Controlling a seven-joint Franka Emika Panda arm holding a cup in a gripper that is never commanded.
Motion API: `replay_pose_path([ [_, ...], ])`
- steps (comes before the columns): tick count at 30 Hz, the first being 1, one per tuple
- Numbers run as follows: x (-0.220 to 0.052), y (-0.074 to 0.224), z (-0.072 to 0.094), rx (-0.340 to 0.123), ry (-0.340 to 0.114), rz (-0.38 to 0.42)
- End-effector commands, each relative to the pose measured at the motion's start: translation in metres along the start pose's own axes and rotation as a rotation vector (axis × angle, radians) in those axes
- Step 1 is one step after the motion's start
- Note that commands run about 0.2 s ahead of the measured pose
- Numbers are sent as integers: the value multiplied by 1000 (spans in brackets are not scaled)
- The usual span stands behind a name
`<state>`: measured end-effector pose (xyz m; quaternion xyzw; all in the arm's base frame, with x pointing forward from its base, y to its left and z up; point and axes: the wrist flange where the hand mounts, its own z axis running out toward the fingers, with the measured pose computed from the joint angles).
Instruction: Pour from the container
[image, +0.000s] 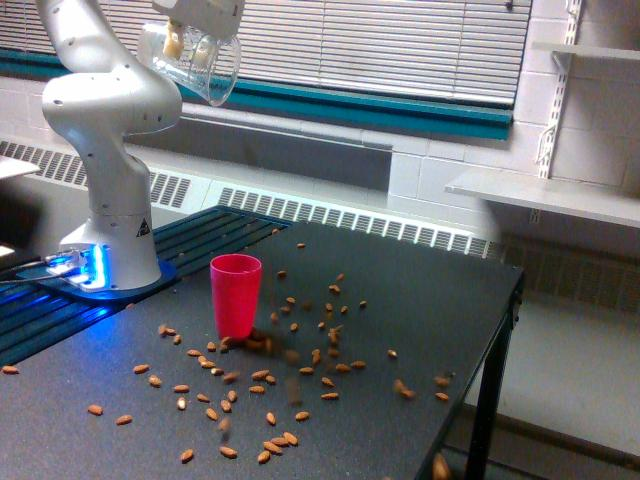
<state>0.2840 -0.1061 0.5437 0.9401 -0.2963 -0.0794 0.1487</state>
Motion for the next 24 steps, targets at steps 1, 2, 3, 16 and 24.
replay_pose_path([
  [1,2,-2,-6,-18,-1,-31],
  [2,2,-2,-6,-18,-2,-31],
  [3,2,-3,-6,-17,-3,-30],
  [16,10,-8,-1,-5,-2,-39],
  [24,13,-10,13,14,-9,-48],
])
